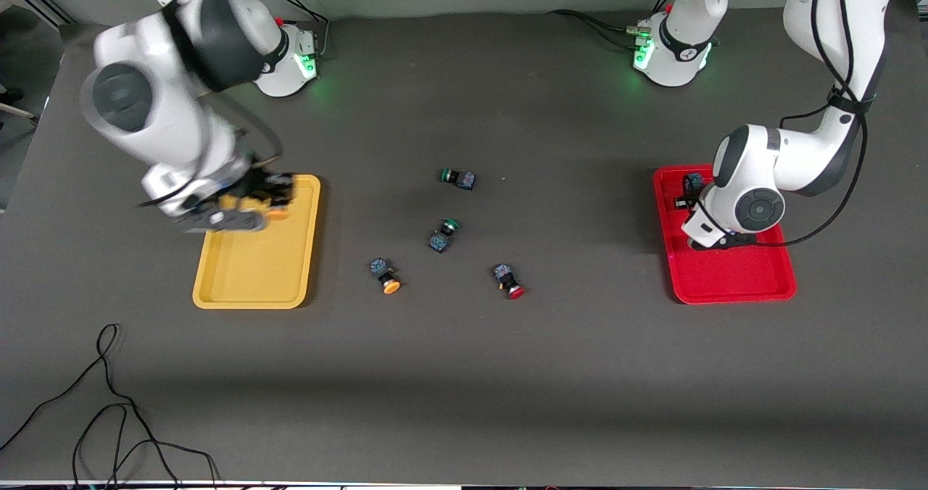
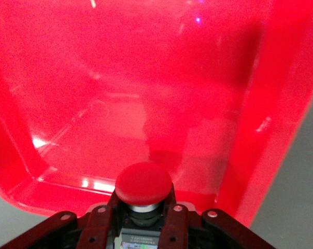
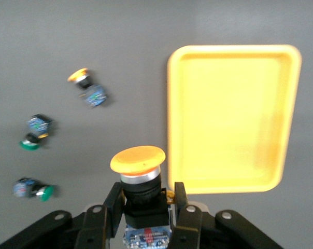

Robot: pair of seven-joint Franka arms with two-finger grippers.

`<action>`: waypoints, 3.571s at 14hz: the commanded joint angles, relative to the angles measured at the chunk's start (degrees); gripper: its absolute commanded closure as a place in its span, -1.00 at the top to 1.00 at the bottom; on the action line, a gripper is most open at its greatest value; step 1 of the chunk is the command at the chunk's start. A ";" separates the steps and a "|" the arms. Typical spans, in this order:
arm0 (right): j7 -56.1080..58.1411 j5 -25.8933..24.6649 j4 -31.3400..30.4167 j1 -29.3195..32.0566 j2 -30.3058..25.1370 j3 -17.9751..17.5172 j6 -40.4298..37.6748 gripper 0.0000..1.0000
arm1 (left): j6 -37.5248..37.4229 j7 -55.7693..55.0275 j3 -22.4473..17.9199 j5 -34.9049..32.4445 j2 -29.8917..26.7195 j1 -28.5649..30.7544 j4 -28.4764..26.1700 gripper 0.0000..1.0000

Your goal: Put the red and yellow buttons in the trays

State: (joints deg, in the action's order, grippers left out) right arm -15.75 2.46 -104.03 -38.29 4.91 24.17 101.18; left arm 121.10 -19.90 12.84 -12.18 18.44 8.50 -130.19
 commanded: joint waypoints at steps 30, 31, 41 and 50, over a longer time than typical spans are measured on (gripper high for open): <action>24.29 16.78 5.49 -9.42 18.29 20.13 9.39 1.00 | -3.33 -39.26 1.75 11.30 38.95 -33.11 64.54 0.85; 23.23 16.87 6.89 -11.53 18.99 19.95 9.39 1.00 | -3.07 -39.08 1.66 11.30 39.04 -32.94 64.36 0.72; 19.62 21.09 -0.54 -20.34 27.25 11.44 33.34 1.00 | -21.29 -34.98 2.27 10.86 32.29 -28.12 66.81 -1.00; 19.53 23.81 -4.08 -20.16 35.87 5.90 47.80 0.99 | -28.68 10.98 1.83 1.04 4.26 -3.00 34.70 -1.00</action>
State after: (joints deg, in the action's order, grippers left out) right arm 3.33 24.59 -107.92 -58.23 40.44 30.53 147.62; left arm 85.28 -15.86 14.28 -8.48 30.03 0.71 -80.93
